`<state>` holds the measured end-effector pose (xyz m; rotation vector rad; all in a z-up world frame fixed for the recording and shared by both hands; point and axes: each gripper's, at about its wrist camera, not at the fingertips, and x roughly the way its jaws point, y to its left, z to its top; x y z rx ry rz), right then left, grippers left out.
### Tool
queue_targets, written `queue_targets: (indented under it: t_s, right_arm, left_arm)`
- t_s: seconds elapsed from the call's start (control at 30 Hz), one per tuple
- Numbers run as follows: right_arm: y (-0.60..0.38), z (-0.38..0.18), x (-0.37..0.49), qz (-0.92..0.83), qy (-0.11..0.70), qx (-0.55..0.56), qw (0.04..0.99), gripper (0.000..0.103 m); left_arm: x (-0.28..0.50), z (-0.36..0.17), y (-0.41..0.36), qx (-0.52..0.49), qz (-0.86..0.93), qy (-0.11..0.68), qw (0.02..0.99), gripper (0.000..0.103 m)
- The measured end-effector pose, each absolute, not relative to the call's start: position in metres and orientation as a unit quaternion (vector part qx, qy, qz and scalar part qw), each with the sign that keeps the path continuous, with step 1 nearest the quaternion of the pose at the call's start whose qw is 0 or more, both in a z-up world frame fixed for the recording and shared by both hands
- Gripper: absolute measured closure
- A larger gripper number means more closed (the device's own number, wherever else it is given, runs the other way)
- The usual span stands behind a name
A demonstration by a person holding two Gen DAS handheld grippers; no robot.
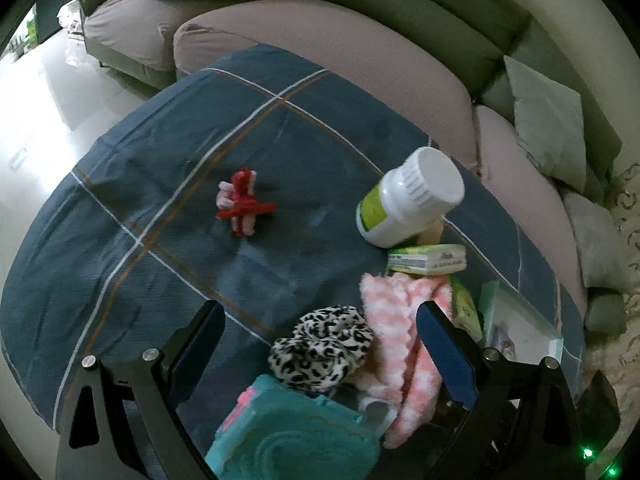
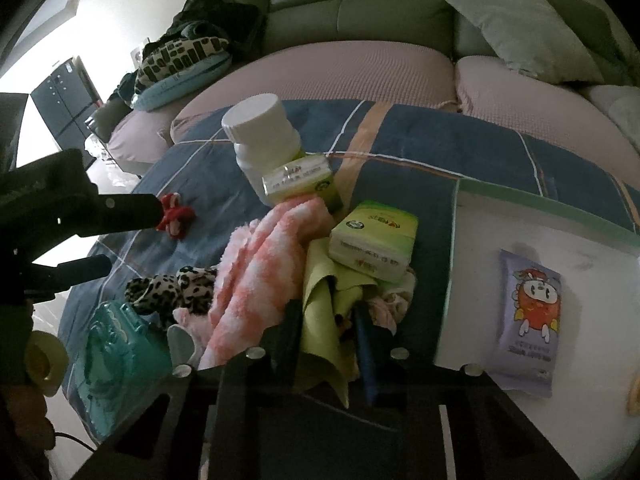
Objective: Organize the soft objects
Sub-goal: 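Move both tools back toward the pile of items, then grasp the pink zigzag towel with the left tool while the right tool grasps the yellow-green cloth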
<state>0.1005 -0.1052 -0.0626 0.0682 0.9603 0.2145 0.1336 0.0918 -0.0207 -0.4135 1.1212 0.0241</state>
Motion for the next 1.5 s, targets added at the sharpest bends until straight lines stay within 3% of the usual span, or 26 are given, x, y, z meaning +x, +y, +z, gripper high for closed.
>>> queue_targets:
  t_s: [0.33,0.8,0.87,1.0,1.07,1.5]
  right_arm:
    - [-0.112,-0.064,0.1,0.099,0.459,0.041,0.882,0.094]
    - [-0.127,-0.063,0.099,0.101,0.461,0.07,0.879,0.095]
    - [-0.129,-0.064,0.1,0.101,0.462,0.074,0.878,0.095]
    - [-0.133,-0.067,0.101,0.101,0.464,0.081,0.876,0.095]
    - [-0.135,-0.067,0.102,0.102,0.464,0.083,0.876,0.095]
    - [-0.142,-0.071,0.106,0.111,0.466,0.103,0.872,0.095]
  left_arm:
    - [0.137,-0.023,0.078,-0.201,-0.006,0.532,0.823,0.007]
    - [0.147,-0.021,0.039,-0.159,-0.028,0.533,0.831,0.01]
    - [0.151,-0.024,0.03,-0.152,-0.032,0.537,0.829,0.022]
    - [0.157,-0.03,0.016,-0.139,-0.036,0.542,0.828,0.025]
    - [0.16,-0.036,0.008,-0.127,-0.035,0.548,0.826,0.037]
    - [0.168,-0.06,0.012,-0.163,-0.024,0.554,0.816,0.08]
